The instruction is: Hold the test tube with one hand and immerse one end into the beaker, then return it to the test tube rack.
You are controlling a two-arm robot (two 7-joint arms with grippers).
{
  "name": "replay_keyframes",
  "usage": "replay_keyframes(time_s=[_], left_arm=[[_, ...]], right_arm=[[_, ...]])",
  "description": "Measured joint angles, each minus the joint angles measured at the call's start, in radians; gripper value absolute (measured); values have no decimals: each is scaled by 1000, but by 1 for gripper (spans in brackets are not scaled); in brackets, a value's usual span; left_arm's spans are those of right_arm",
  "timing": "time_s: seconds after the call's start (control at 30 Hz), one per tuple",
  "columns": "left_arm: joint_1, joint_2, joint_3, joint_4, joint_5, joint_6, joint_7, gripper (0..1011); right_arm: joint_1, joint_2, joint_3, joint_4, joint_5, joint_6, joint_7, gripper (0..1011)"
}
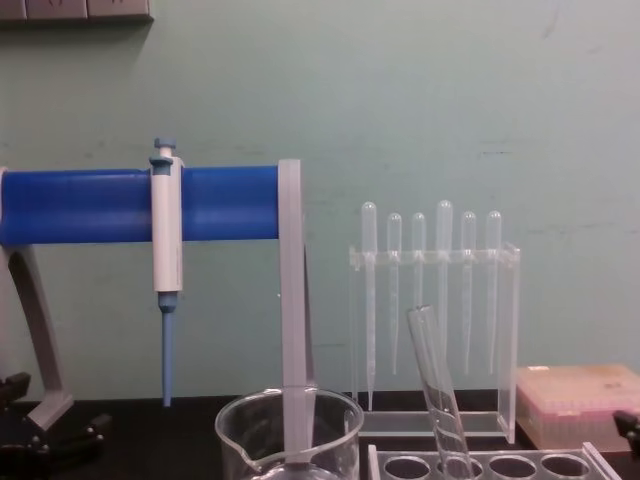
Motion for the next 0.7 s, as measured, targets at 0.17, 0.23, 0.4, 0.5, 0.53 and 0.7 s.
replay_keyframes(time_s=[0.17, 0.23, 0.4, 0.5, 0.53, 0.7], left_arm=[[0, 0, 0, 0, 0, 0, 0, 1000], [0, 0, 0, 0, 0, 0, 0, 1000], [0, 0, 0, 0, 0, 0, 0, 1000], [0, 0, 0, 0, 0, 0, 0, 1000], [0, 0, 0, 0, 0, 0, 0, 1000], [0, 0, 0, 0, 0, 0, 0, 1000]], right_arm=[[-64, 36, 30, -97, -20, 24, -27, 1002], [-128, 73, 57, -195, -21, 50, -38, 1002], [-203, 114, 97, -308, 28, 61, -12, 1002], [-233, 139, 110, -378, 109, 74, 89, 1002], [-231, 141, 107, -384, 123, 78, 113, 1002], [-171, 117, 61, -385, 193, 123, 269, 1002]])
